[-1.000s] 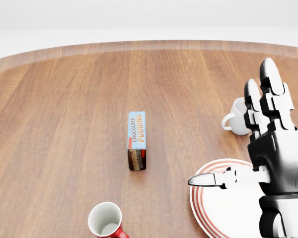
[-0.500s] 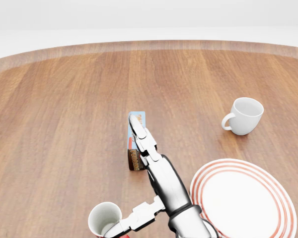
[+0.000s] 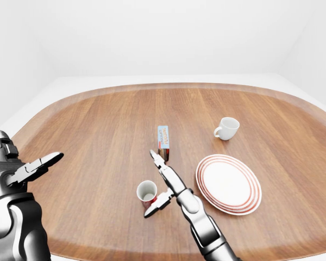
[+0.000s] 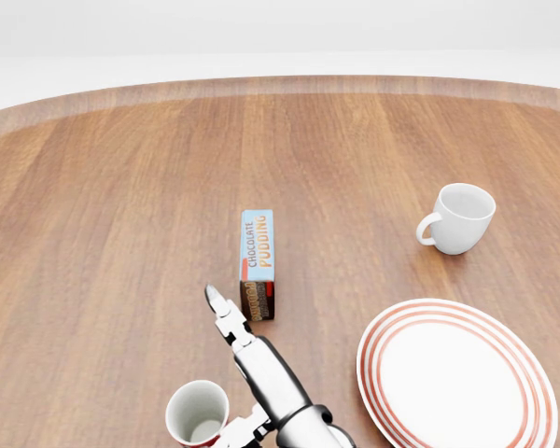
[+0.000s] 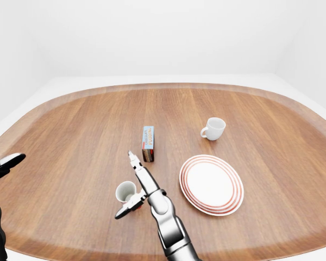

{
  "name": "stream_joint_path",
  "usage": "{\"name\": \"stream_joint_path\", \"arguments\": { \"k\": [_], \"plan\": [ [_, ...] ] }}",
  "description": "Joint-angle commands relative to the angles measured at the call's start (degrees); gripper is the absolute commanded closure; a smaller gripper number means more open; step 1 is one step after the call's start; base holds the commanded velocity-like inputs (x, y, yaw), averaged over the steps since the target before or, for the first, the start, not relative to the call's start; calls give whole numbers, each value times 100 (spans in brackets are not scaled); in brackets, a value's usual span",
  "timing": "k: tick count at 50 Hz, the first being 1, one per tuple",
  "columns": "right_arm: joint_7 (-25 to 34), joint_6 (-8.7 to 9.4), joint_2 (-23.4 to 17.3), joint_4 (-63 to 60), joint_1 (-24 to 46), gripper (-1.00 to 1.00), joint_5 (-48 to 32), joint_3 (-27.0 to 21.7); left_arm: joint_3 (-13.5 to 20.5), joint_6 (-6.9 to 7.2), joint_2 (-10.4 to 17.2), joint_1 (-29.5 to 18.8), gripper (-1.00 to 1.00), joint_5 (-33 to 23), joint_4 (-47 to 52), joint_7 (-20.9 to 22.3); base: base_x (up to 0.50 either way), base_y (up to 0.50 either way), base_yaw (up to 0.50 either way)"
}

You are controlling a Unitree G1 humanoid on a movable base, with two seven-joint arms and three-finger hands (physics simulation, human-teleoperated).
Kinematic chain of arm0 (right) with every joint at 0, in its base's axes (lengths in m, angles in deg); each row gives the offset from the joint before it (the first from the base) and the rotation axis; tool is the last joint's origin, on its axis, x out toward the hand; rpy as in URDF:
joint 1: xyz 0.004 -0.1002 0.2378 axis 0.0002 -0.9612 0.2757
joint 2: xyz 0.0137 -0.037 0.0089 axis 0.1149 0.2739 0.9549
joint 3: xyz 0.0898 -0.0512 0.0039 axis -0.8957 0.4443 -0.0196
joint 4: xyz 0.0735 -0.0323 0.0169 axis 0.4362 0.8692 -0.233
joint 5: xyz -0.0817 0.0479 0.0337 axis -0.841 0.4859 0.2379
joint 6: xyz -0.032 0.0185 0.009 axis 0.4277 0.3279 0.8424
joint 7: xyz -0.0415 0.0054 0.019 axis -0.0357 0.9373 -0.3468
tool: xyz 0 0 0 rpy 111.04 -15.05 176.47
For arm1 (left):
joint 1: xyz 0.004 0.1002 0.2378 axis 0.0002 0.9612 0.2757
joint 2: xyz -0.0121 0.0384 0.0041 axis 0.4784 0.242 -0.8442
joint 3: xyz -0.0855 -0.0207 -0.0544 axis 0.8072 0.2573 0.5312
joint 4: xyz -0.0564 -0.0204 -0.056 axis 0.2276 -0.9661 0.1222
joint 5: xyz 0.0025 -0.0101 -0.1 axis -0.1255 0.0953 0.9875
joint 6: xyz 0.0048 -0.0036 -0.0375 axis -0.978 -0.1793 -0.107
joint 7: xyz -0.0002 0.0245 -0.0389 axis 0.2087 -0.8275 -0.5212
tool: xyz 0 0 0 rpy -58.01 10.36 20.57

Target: Pick up the red mug and put it on the plate

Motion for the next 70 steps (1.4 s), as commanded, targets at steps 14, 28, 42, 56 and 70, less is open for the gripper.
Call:
{"name": "stream_joint_path", "arguments": {
  "k": [14, 28, 42, 56, 70],
  "plan": [
    [93, -448, 239, 1990, 451, -100, -38, -379, -1, 0, -12, 16, -100, -2, 70, -15, 0, 0, 0],
    [91, -558, 310, 2404, 589, -100, -139, -476, -22, 0, -7, -11, -100, -23, -9, -7, 0, 0, 0],
    [67, -888, 353, 3248, 911, -100, -97, -707, -9, 0, -5, -4, -100, 1, 11, -18, 0, 0, 0],
    [14, -1000, 378, 4097, 1271, -100, -45, -958, -15, 0, -1, -4, -100, 12, 53, -38, 0, 0, 0],
    [-62, -1000, 400, 4378, 1347, -100, -117, -1001, 1, 0, -7, 0, -100, 16, 80, -36, 0, 0, 0]
  ]
}}
